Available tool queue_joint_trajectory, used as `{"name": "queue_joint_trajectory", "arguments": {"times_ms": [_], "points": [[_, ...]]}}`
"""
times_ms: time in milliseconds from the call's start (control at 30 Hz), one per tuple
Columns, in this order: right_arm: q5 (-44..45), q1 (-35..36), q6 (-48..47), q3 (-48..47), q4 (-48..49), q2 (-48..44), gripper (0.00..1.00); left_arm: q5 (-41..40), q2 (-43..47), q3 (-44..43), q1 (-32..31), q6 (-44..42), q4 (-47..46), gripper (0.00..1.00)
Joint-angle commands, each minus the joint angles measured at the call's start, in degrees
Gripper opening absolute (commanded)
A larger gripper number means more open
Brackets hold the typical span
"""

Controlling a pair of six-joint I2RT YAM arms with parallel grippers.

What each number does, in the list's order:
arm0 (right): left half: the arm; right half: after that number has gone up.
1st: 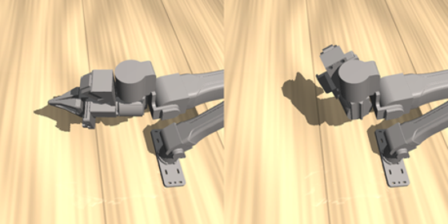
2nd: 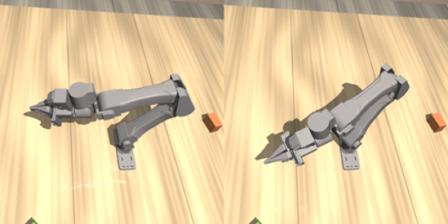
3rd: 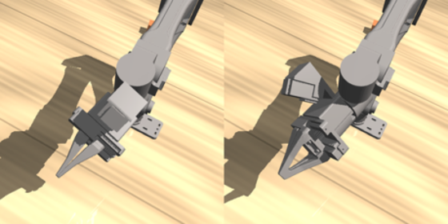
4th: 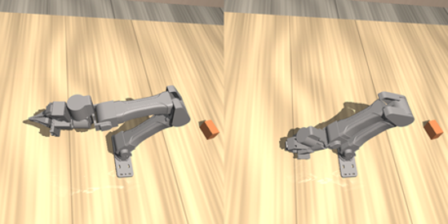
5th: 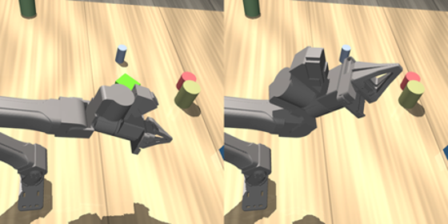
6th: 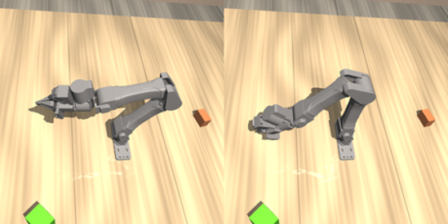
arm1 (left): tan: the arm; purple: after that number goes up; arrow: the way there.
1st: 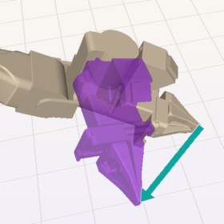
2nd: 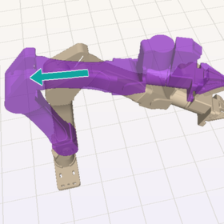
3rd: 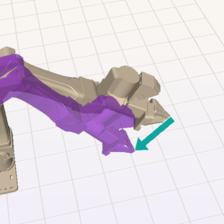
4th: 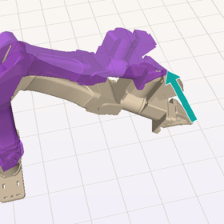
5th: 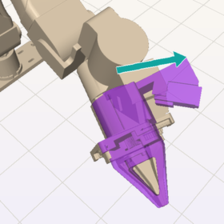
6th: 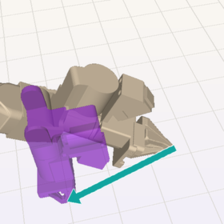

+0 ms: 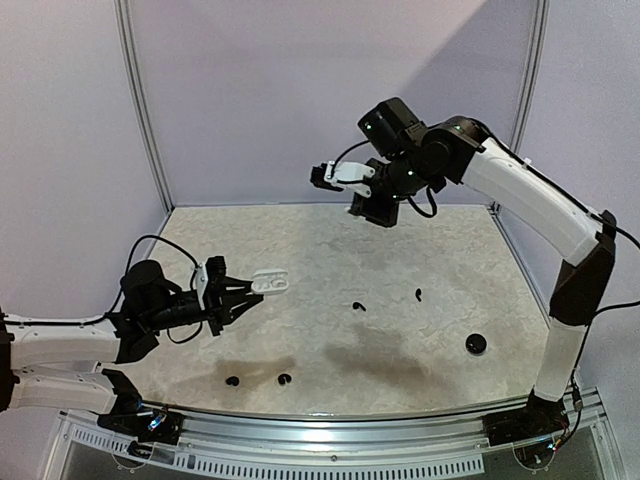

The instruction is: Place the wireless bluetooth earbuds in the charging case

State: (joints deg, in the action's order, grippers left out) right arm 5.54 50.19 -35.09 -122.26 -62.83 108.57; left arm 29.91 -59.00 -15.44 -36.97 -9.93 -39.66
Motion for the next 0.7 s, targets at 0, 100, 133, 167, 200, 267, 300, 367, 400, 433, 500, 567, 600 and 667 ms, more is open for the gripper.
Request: {"name": "queue_joint_trajectory", "arguments": {"times_ms": [0, 100, 133, 167, 200, 267, 300, 367, 400, 433, 500, 567, 600, 667], "points": [[-10.11, 7.54, -2.74, 0.01, 5.18, -1.72, 0.00, 0.81, -1.05, -2.44, -1.56, -1.14, -1.65, 0.00], [-12.39, 11.58, -6.61, -0.09, 5.14, -0.65, 0.00, 1.06, -1.75, -3.35, -2.08, -1.65, -1.61, 0.00], [-12.13, 12.66, -8.27, -0.02, 5.11, -0.27, 0.00, 1.30, -1.92, -3.63, -2.18, -1.75, -1.45, 0.00], [-11.98, 13.59, -9.30, -0.08, 5.10, 0.20, 0.00, 1.48, -2.08, -3.85, -2.29, -1.91, -1.39, 0.00], [-12.00, 14.33, -10.81, -0.25, 5.09, 0.62, 0.00, 1.67, -2.27, -4.01, -2.44, -1.76, -1.39, 0.00], [-12.45, 15.44, -12.44, -0.33, 5.29, 1.58, 0.00, 1.81, -2.47, -4.12, -2.70, -1.79, -1.34, 0.00], [-12.96, 15.67, -13.32, -0.53, 5.14, 2.12, 0.00, 1.82, -2.51, -4.15, -2.81, -1.78, -1.26, 0.00], [-13.51, 15.86, -14.05, -1.00, 5.08, 3.15, 0.00, 1.73, -2.44, -4.06, -2.93, -1.76, -1.06, 0.00], [-13.54, 15.88, -14.11, -1.19, 5.27, 3.57, 0.00, 1.65, -2.39, -4.00, -3.01, -1.84, -0.89, 0.00], [-13.73, 15.94, -14.00, -1.35, 5.41, 3.84, 0.00, 1.52, -2.35, -3.94, -3.02, -1.91, -0.74, 0.00], [-14.17, 16.21, -13.80, -1.80, 5.42, 4.42, 0.00, 1.30, -2.37, -3.77, -3.10, -2.06, -0.68, 0.00], [-13.88, 16.56, -13.94, -2.03, 5.57, 4.82, 0.00, 1.29, -2.43, -3.81, -3.11, -2.16, -0.68, 0.00], [-13.69, 16.72, -14.08, -2.14, 5.55, 4.96, 0.00, 1.29, -2.43, -3.80, -3.16, -2.19, -0.76, 0.00], [-13.45, 17.01, -14.21, -2.40, 5.57, 5.20, 0.00, 1.25, -2.43, -3.67, -3.19, -2.26, -0.77, 0.00]]}}
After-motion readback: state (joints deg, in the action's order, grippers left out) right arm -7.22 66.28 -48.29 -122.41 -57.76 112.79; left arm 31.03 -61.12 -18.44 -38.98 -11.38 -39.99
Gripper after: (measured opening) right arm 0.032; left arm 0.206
